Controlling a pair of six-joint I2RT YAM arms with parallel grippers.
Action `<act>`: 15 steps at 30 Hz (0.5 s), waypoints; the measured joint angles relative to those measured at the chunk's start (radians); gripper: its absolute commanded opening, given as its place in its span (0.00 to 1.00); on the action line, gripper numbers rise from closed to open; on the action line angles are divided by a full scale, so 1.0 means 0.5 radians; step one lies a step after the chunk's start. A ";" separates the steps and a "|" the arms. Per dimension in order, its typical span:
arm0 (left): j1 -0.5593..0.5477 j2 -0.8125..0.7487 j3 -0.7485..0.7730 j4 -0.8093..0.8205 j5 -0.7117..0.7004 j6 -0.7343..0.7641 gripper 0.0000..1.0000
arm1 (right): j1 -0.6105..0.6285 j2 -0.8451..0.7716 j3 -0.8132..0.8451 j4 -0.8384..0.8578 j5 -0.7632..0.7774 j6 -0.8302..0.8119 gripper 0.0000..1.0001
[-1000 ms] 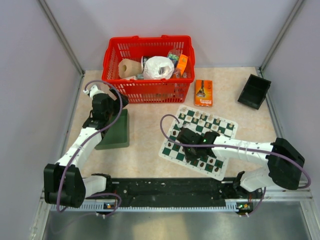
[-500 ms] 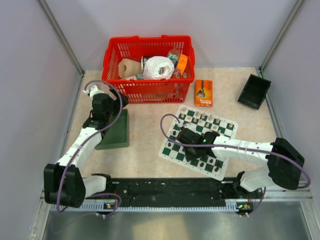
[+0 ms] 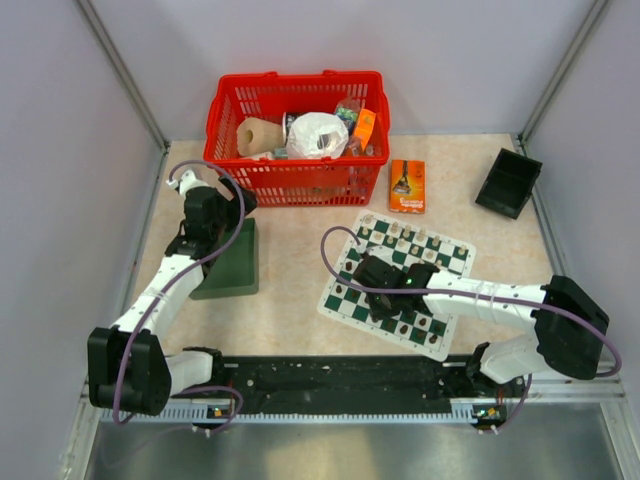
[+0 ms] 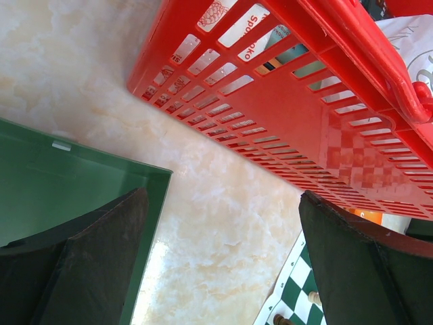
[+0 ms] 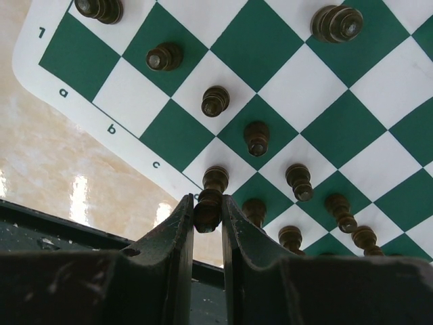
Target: Set up the chess pieces on the board
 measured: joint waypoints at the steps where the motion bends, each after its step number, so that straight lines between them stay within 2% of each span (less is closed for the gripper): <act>1: 0.000 0.000 0.000 0.001 0.000 0.000 0.99 | 0.000 0.000 0.000 0.000 0.000 0.000 0.06; 15: 0.000 0.001 0.000 0.005 0.001 0.000 0.99 | 0.000 0.004 0.000 0.000 -0.002 -0.002 0.10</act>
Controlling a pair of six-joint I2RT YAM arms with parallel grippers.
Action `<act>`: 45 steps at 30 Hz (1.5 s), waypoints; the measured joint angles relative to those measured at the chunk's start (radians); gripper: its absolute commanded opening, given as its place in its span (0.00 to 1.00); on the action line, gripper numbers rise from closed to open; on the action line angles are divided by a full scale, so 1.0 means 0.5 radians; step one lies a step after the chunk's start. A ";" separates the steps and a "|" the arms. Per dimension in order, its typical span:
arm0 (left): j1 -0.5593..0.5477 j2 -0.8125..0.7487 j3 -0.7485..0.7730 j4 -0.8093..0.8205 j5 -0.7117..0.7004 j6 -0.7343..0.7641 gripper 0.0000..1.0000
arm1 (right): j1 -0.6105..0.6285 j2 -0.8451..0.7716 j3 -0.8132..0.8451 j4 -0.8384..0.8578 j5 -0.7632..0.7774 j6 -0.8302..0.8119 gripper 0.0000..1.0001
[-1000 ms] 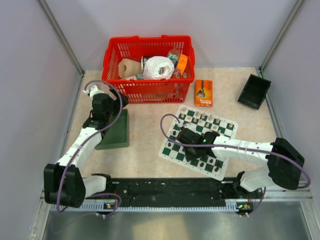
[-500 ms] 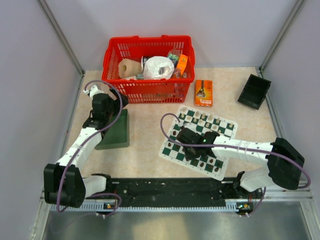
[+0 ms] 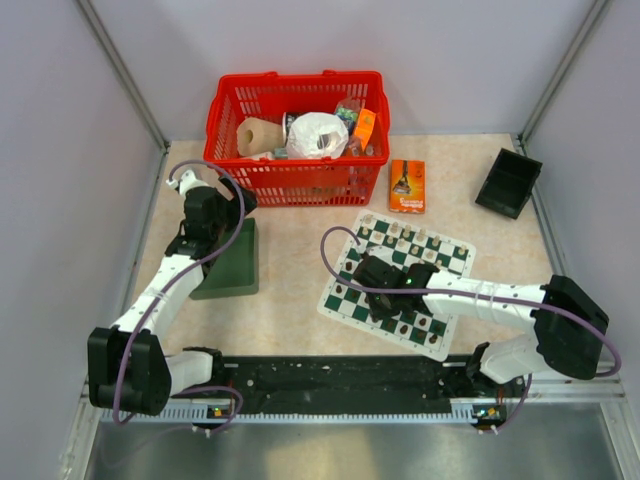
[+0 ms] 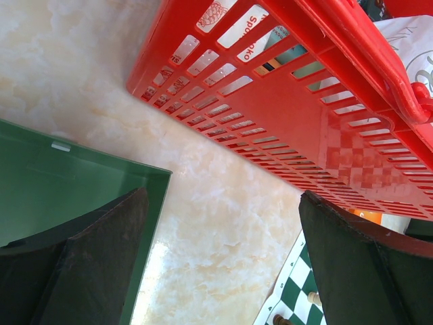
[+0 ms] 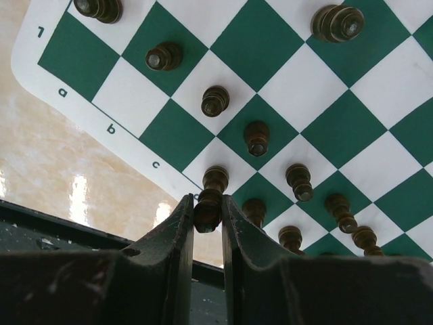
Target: Set up the chess pieces on the board
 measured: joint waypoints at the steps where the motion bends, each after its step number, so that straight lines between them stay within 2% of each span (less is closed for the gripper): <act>1: 0.000 0.000 0.000 0.000 0.000 0.000 0.99 | 0.000 0.000 0.000 0.000 0.000 0.000 0.10; 34: 0.000 0.000 0.000 0.000 0.000 0.000 0.99 | 0.001 0.014 0.000 0.006 -0.011 -0.005 0.32; 37: 0.000 0.000 0.000 0.000 0.000 0.000 0.99 | 0.001 -0.005 0.000 0.012 -0.019 -0.004 0.39; 45: 0.000 0.000 -0.001 0.000 -0.001 0.000 0.99 | 0.001 -0.111 0.005 -0.006 -0.008 -0.007 0.49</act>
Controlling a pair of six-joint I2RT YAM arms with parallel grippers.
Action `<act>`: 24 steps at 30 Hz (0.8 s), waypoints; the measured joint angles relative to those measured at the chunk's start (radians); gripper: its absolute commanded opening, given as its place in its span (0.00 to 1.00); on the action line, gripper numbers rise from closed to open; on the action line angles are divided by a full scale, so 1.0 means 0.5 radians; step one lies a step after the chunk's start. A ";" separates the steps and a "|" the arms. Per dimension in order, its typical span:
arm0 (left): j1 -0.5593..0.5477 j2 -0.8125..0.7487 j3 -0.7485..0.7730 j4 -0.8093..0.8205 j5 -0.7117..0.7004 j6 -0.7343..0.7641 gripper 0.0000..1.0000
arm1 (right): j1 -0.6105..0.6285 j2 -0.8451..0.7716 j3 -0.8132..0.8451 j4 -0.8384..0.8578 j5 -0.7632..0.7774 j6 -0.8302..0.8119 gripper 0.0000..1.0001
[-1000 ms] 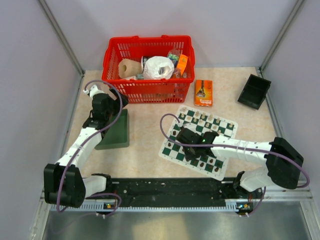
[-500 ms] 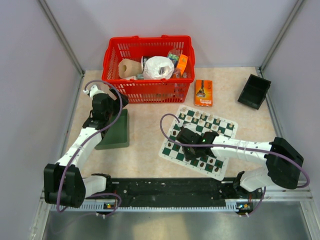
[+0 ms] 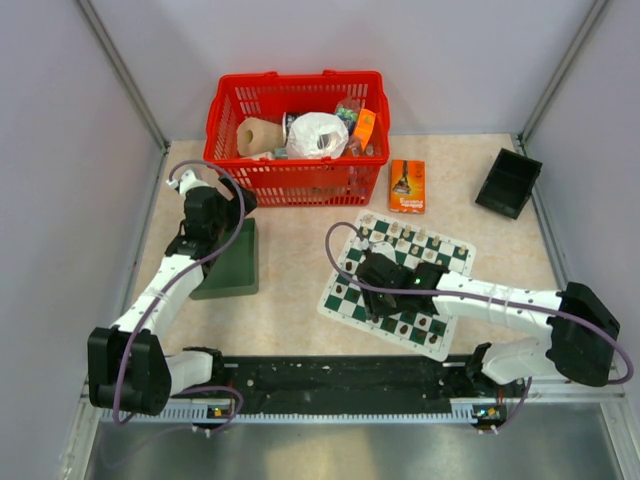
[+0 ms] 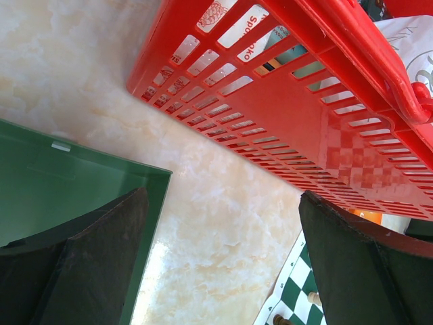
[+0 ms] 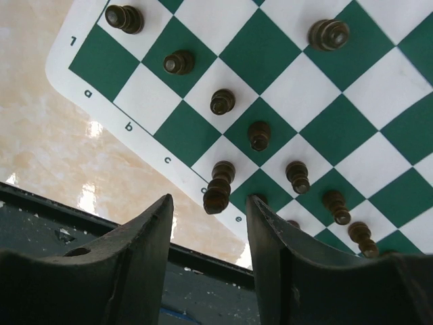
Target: Set up the chess pieces on the board
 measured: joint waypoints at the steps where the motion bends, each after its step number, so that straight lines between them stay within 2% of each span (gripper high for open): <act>1: 0.000 0.000 0.000 0.000 0.000 0.000 0.99 | 0.000 -0.018 0.008 -0.016 0.012 -0.006 0.50; 6: 0.000 0.000 0.000 0.000 0.000 0.000 0.99 | -0.039 -0.109 0.094 -0.071 0.098 -0.031 0.50; 12: 0.000 0.000 -0.011 -0.001 0.001 0.000 0.99 | -0.324 -0.110 0.159 -0.052 0.134 -0.072 0.50; 24: 0.000 -0.002 -0.014 -0.002 -0.009 0.002 0.99 | -0.568 0.208 0.261 0.026 0.085 -0.189 0.48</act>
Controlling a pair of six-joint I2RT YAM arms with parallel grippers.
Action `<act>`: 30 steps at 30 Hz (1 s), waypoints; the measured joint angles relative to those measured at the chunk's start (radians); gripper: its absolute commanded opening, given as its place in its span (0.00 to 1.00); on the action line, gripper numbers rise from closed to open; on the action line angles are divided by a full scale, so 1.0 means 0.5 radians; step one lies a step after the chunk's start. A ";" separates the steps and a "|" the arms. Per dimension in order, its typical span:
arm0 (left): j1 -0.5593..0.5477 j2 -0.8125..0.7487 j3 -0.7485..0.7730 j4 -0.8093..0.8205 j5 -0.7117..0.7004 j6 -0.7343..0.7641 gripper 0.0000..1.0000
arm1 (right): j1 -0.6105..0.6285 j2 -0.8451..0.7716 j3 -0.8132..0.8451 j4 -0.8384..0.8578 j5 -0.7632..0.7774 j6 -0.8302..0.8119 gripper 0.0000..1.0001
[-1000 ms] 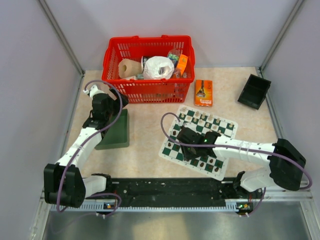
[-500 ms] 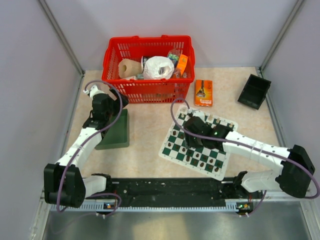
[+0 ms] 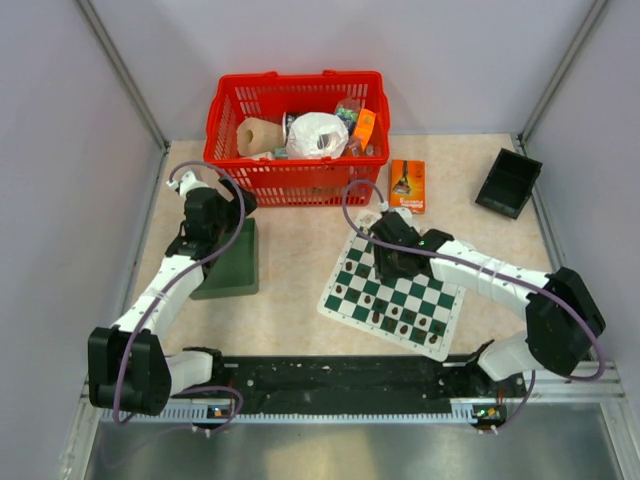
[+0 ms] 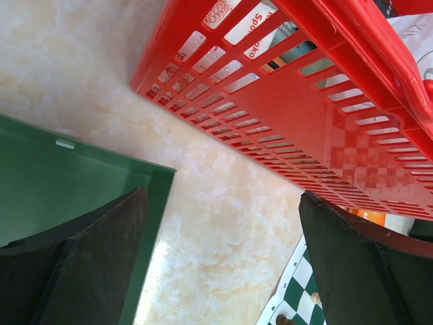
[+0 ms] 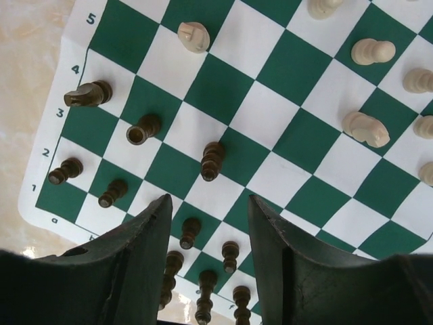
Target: Set up the chess pieces on the board
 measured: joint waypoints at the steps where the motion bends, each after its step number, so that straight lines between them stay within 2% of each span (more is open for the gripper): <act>1: 0.000 0.000 0.000 -0.001 -0.001 0.000 0.99 | -0.006 0.012 0.000 0.008 -0.008 -0.005 0.48; 18: 0.004 0.000 0.000 -0.001 -0.012 0.000 0.99 | -0.059 0.226 0.002 0.111 -0.119 -0.097 0.38; 30: 0.004 0.000 0.000 -0.002 -0.013 0.000 0.99 | -0.076 0.256 0.014 0.150 -0.126 -0.142 0.30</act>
